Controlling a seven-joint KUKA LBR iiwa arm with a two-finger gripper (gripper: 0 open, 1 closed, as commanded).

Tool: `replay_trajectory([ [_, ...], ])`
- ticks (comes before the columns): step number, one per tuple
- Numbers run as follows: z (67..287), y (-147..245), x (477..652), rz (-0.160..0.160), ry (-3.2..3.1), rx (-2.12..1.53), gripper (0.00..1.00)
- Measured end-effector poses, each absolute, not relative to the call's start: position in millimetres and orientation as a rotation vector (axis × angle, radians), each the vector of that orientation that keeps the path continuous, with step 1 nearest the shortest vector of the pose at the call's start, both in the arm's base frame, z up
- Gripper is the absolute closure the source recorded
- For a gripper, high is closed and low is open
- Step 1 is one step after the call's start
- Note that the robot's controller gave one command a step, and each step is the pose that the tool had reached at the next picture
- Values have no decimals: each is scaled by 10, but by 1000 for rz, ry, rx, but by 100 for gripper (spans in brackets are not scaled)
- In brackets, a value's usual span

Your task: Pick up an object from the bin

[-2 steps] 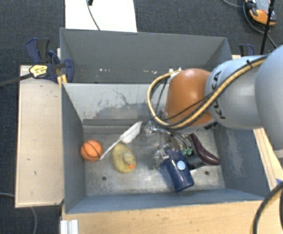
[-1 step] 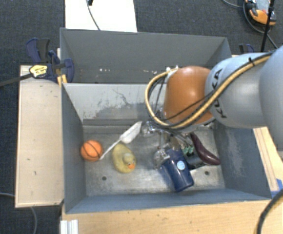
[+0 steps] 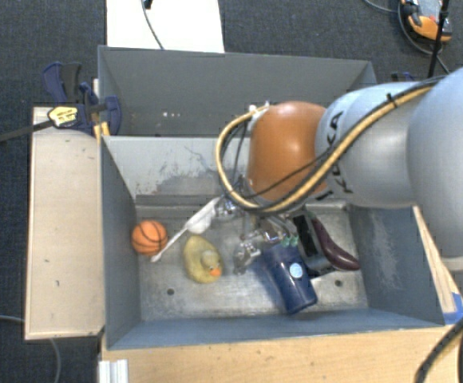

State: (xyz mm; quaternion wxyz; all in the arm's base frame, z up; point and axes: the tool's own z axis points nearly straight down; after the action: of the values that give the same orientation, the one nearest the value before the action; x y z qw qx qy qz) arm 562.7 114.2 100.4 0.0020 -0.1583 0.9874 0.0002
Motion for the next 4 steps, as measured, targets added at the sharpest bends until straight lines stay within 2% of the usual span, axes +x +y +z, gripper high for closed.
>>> replay_trajectory([
  [1,881,1313,5628,-1,3111,-442,0],
  [2,746,2376,5613,-11,3034,-801,100],
  [3,746,2375,5613,-11,3035,-800,100],
  [4,1930,2338,5678,2,2976,-996,100],
])
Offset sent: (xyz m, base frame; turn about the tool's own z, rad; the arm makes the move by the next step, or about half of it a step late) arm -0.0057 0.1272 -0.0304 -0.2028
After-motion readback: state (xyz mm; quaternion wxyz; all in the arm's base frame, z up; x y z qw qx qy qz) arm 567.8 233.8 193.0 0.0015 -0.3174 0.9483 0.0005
